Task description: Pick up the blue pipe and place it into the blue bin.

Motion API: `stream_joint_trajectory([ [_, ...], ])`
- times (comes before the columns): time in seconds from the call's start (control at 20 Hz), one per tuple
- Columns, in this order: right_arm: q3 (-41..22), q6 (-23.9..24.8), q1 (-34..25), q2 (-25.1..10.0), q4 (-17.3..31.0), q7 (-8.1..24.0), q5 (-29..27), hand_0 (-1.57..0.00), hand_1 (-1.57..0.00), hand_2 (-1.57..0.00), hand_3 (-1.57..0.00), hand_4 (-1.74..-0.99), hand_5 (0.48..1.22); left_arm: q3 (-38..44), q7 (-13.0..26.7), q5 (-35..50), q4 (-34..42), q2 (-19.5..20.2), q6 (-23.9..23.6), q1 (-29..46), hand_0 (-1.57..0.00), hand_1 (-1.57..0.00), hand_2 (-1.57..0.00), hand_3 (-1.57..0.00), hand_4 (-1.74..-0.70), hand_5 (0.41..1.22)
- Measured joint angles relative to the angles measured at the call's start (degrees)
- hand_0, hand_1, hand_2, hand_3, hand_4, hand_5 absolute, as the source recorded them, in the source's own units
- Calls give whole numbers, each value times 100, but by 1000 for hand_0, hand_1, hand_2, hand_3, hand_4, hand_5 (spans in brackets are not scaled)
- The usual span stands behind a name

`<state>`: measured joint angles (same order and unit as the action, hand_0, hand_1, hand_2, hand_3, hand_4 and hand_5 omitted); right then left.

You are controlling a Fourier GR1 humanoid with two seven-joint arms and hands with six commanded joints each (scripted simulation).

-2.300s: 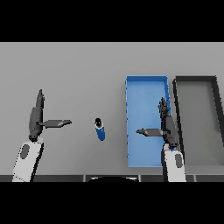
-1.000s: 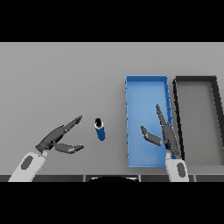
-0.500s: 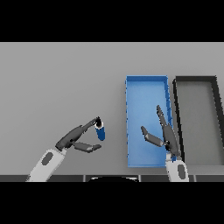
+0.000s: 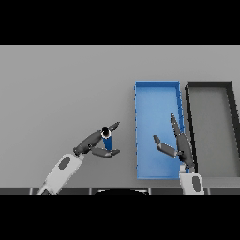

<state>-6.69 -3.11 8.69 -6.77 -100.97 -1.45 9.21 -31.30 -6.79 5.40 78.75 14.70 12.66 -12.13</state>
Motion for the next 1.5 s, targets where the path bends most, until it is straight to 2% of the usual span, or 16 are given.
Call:
stream_joint_trajectory([
  [0.05, -44, 14, 27, 36, 34, -42, 53, 1, 1, 1, 1, -1196, 603, -1, -47, 20, 26, -69, -41, 15, 1, -40, -110, -43, -1267, 585],
  [0.15, -65, 68, 69, 60, 54, -105, 128, 1, 1, 1, 1, -1198, 605, 4, 50, 40, -90, -235, -125, 10, -100, -265, -357, -215, -1317, 651],
  [0.2, -67, 10, 141, 54, 3, -176, 59, 1, 1, 1, 1, -1199, 605, -15, 100, 3, -157, -345, -202, -2, -289, -458, -539, -486, -1342, 765],
  [0.25, -85, 27, 86, 89, 19, -99, 73, 1, 1, 1, 1, -1196, 604, 61, 74, 170, -161, -399, -154, 1, -504, -677, -733, -703, -1416, 856],
  [0.3, -59, 40, 137, 41, -30, -193, 85, 1, 1, 1, 1, -1198, 604, 58, 76, 188, -144, -427, -185, 64, -717, -856, -901, -877, -1477, 929],
  [0.35, -44, 30, 56, 49, 24, -99, 57, 1, 1, 1, 1, -1195, 604, -3, -20, 97, -160, -464, -203, 66, -888, -999, -1035, -1009, -1526, 988],
  [0.4, -28, 49, -3, 57, 36, -48, 51, 1, 1, 1, 1, -1196, 604, -38, -8, 52, -146, -468, -169, 41, -1025, -1113, -1142, -1102, -1567, 1034],
  [0.45, -22, 56, -19, 52, 40, -63, 54, 1, 1, 1, 1, -1198, 604, -87, -200, 52, -131, -437, -115, 88, -1134, -1205, -1228, -1174, -1600, 1072],
  [0.55, -33, 20, 6, 28, 36, -116, 52, 1, 1, 1, 1, -1191, 602, -194, -396, -37, -164, -475, -211, 76, -1291, -1337, -1351, -1272, -1647, 1125],
  [0.6, -53, -21, 74, 14, -14, -186, 35, 1, 1, 1, 1, -1190, 600, -215, -520, -58, -166, -471, -250, 101, -1347, -1384, -1395, -1317, -1665, 1144],
  [0.75, -24, 0, -30, 27, 105, -34, 36, 1, 1, 1, 1, -1189, 603, -205, -451, -51, 97, -467, -423, 137, -1456, -1475, -1481, -1406, -1702, 1182],
  [0.9, -55, 16, -30, 37, 107, -63, 93, 1, 1, 1, 1, -1183, 606, -178, -470, 69, 465, -547, -502, 84, -1512, -1522, -1525, -1446, -1721, 1201],
  [1.1, -24, 44, 64, -14, 45, -279, 122, 1, 1, 1, 1, -1157, 600, -218, -220, 180, 890, -596, -458, -101, -1547, -1551, -1552, -1476, -1733, 1213],
  [1.15, 21, 64, 9, -25, 68, -184, 101, 1, 1, 1, 1, -1149, 599, -244, -62, 191, 967, -646, -473, -168, -1552, -1555, -1556, -1482, -1734, 1214],
  [1.35, 23, 45, 24, -61, -8, -261, 95, 1, 1, 1, 1, -1133, 606, -313, 332, 187, 1313, -573, -479, -224, -1563, -1564, -1565, -1495, -1738, 1218],
  [1.5, -4, 60, 175, -39, -64, -316, 121, 1, 1, 1, 1, -1141, 605, -343, 424, 97, 1326, -565, -508, -199, -1567, -1568, -1568, -1496, -1740, 1219],
])
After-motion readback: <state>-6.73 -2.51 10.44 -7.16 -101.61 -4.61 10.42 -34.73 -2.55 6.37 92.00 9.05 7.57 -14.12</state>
